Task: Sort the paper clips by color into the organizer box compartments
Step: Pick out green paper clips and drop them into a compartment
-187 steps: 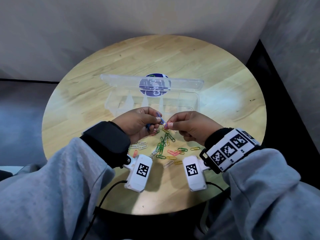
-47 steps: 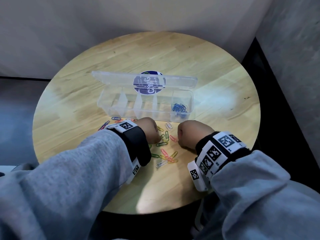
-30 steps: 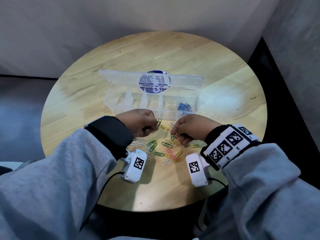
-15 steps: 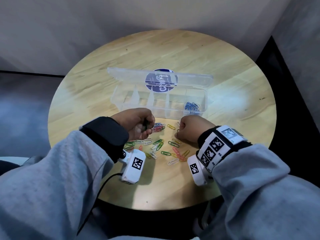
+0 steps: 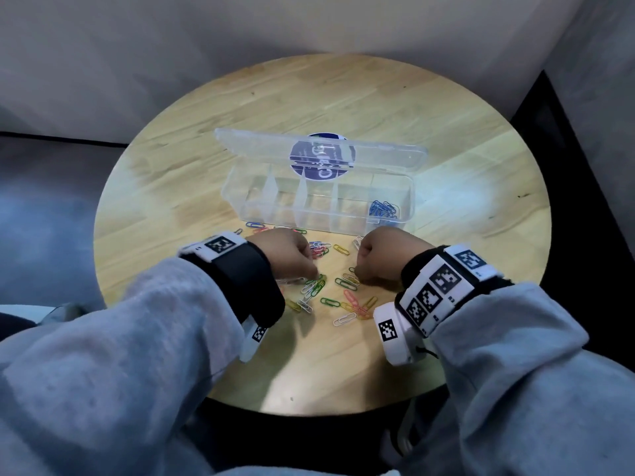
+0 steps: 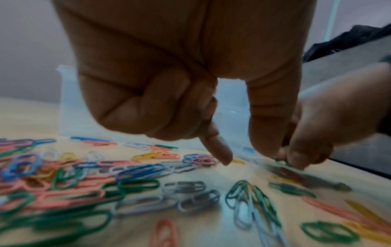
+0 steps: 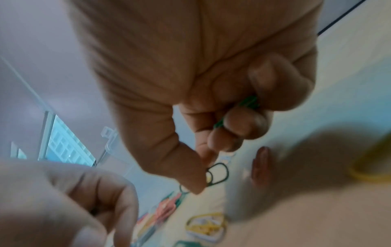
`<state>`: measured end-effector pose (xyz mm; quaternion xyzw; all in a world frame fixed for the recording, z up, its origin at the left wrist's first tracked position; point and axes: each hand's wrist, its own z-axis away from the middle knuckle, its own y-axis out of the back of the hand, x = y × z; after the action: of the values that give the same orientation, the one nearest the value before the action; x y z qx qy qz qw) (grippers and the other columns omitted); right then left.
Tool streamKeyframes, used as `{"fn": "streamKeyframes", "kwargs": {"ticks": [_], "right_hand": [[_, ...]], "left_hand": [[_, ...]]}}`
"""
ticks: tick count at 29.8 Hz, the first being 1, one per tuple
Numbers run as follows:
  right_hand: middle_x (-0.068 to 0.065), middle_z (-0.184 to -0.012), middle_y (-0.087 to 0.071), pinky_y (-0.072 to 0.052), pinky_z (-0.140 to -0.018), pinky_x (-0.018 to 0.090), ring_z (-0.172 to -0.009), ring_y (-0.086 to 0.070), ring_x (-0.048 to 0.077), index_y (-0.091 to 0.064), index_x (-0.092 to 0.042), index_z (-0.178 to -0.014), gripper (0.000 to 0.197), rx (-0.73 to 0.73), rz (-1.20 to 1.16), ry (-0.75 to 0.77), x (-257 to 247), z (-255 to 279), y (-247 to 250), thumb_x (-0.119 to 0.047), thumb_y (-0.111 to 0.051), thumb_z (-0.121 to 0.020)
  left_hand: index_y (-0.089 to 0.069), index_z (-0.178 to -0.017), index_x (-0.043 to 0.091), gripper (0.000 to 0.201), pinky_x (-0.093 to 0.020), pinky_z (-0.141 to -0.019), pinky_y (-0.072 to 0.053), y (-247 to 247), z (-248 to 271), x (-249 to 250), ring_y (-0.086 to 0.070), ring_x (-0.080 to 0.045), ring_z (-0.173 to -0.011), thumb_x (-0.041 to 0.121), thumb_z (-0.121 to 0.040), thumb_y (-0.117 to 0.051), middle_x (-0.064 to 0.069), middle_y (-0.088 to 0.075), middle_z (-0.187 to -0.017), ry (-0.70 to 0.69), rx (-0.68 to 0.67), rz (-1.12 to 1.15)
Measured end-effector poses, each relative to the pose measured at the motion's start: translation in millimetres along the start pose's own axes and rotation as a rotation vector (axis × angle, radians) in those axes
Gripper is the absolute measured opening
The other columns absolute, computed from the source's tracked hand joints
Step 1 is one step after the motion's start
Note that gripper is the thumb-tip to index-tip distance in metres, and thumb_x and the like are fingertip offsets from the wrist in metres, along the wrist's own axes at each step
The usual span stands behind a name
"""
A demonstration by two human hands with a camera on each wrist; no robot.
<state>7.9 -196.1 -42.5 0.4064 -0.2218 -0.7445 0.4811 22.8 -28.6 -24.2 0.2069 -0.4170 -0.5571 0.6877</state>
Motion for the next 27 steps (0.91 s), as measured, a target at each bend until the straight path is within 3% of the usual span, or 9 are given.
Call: {"fn": "streamKeyframes", "kwargs": {"ticks": [2, 5, 10, 16, 19, 22, 25, 27], "right_hand": [[0.002, -0.062, -0.057, -0.04, -0.05, 0.021, -0.053, -0.049, 0.014, -0.062, -0.012, -0.074, 0.003, -0.007, -0.097, 0.016, 2, 5, 5, -0.011, -0.061, -0.077], [0.002, -0.066, -0.06, -0.041, -0.058, 0.024, -0.053, -0.047, 0.013, -0.058, -0.015, -0.067, 0.01, -0.007, -0.173, 0.053, 8, 6, 8, -0.009, -0.062, -0.074], [0.003, -0.066, -0.062, -0.044, -0.059, 0.028, -0.053, -0.05, 0.015, -0.055, -0.017, -0.065, 0.015, -0.024, -0.26, 0.086, 13, 6, 8, -0.006, -0.061, -0.073], [0.007, -0.065, -0.061, -0.045, -0.058, 0.028, -0.049, -0.052, 0.015, -0.058, -0.016, -0.072, 0.017, -0.032, -0.397, 0.09, 15, 5, 6, 0.0, -0.058, -0.077], [0.009, -0.061, -0.056, -0.045, -0.061, 0.032, -0.046, -0.047, 0.018, -0.06, -0.013, -0.075, 0.017, -0.087, -0.454, 0.073, 14, 5, 4, 0.001, -0.053, -0.081], [0.007, -0.061, -0.054, -0.042, -0.057, 0.03, -0.049, -0.044, 0.019, -0.06, -0.01, -0.073, 0.018, -0.146, -0.456, 0.036, 12, 6, 2, -0.006, -0.049, -0.087], [0.009, -0.064, -0.052, -0.04, -0.053, 0.029, -0.051, -0.045, 0.021, -0.055, -0.009, -0.069, 0.024, -0.19, -0.475, 0.003, 7, 4, 1, -0.006, -0.041, -0.087], [0.011, -0.065, -0.047, -0.04, -0.047, 0.025, -0.052, -0.043, 0.022, -0.05, -0.007, -0.07, 0.022, -0.235, -0.536, -0.01, 2, 4, 2, -0.003, -0.039, -0.088]], "left_hand": [[-0.064, -0.084, 0.022, 0.016, -0.02, -0.056, -0.033, -6, 1, 5, -0.055, -0.012, -0.077, 0.033, -0.075, -0.071, 0.006, -0.062, -0.079, 0.004, 0.008, -0.108], [-0.062, -0.087, 0.02, 0.023, -0.02, -0.052, -0.031, -15, -1, 9, -0.054, -0.016, -0.079, 0.035, -0.074, -0.074, 0.001, -0.061, -0.086, -0.01, -0.001, -0.185], [-0.062, -0.081, 0.021, 0.012, -0.02, -0.048, -0.03, -21, -3, 11, -0.052, -0.016, -0.073, 0.025, -0.075, -0.071, 0.005, -0.055, -0.072, -0.041, 0.027, -0.213], [-0.065, -0.076, 0.024, 0.005, -0.02, -0.047, -0.029, -20, -7, 11, -0.046, -0.004, -0.058, 0.021, -0.08, -0.067, 0.01, -0.052, -0.063, -0.052, 0.051, -0.167], [-0.065, -0.076, 0.024, 0.004, -0.019, -0.049, -0.032, -19, -7, 9, -0.049, -0.007, -0.062, 0.024, -0.08, -0.067, 0.009, -0.053, -0.065, -0.056, 0.079, -0.163], [-0.065, -0.072, 0.022, 0.007, -0.02, -0.056, -0.037, -16, -6, 5, -0.054, -0.012, -0.072, 0.022, -0.078, -0.068, 0.008, -0.057, -0.068, -0.051, 0.079, -0.073], [-0.063, -0.069, 0.019, 0.009, -0.022, -0.06, -0.04, -9, -5, 1, -0.051, -0.012, -0.061, 0.019, -0.077, -0.066, 0.004, -0.057, -0.063, -0.028, 0.043, 0.112], [-0.056, -0.065, 0.018, 0.016, -0.022, -0.053, -0.034, -4, -5, -2, -0.042, -0.014, -0.052, 0.017, -0.08, -0.062, 0.001, -0.05, -0.058, 0.007, 0.006, 0.24]]}}
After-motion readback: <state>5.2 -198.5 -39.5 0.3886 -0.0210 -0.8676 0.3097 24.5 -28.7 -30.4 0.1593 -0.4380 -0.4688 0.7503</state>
